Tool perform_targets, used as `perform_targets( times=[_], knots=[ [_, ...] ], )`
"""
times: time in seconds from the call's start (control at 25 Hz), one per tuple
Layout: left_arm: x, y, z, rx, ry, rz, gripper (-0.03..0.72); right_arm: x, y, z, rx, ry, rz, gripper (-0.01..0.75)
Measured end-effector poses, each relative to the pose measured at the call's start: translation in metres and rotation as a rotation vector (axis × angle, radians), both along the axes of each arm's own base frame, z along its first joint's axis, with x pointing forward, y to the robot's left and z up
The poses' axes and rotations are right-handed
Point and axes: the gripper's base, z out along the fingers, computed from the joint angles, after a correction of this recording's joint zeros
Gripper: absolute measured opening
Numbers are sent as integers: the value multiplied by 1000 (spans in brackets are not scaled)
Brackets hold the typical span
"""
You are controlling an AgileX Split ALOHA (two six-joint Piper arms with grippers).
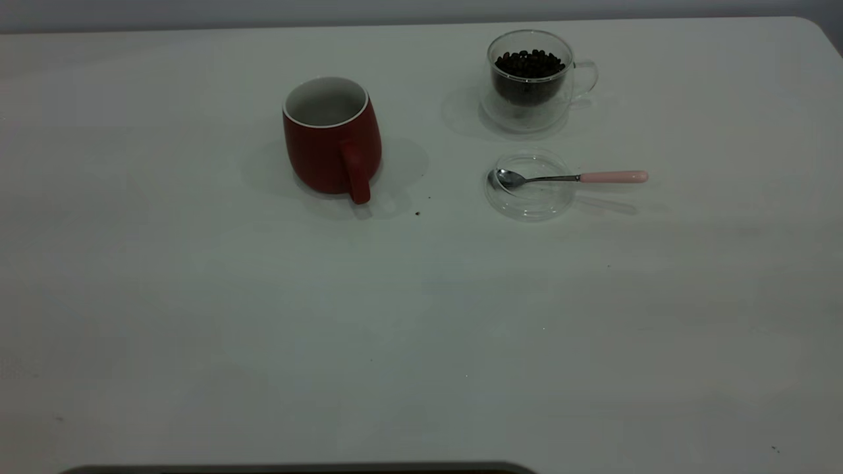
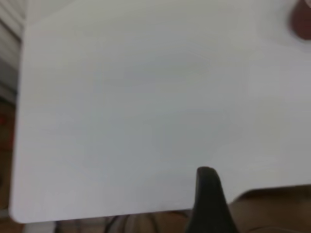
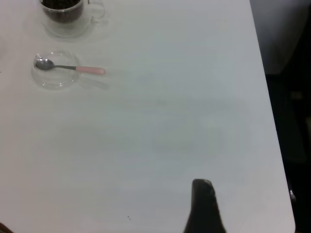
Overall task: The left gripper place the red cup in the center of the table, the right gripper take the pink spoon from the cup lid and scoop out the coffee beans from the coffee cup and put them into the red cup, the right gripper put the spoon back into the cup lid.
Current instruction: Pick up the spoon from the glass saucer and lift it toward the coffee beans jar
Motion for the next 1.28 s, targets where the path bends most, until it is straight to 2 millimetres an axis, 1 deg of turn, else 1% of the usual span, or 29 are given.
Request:
perform_targets(
  times=[0.12, 0.24, 0.4, 0.6, 0.68, 0.84, 1.0, 1.28],
  knots=[
    [-21, -3, -20, -70, -21, -35, 588, 0, 0, 0, 0, 0, 0, 581],
    [-35, -6, -41, -125, -26, -68, 588, 0, 0, 0, 0, 0, 0, 581],
    [-46, -7, -64, -122, -30, -115, 588, 0, 0, 0, 0, 0, 0, 581],
    [-48, -7, -84, -105, -5, -132, 588, 0, 0, 0, 0, 0, 0, 581],
    [-48, -7, -88, -104, 3, -132, 588, 0, 0, 0, 0, 0, 0, 581],
    [-47, -7, -88, -104, -5, -133, 588, 0, 0, 0, 0, 0, 0, 581],
    [-45, -8, -94, -109, 4, -126, 588, 0, 0, 0, 0, 0, 0, 581],
    [-45, -8, -94, -116, 0, -119, 588, 0, 0, 0, 0, 0, 0, 581]
  ],
)
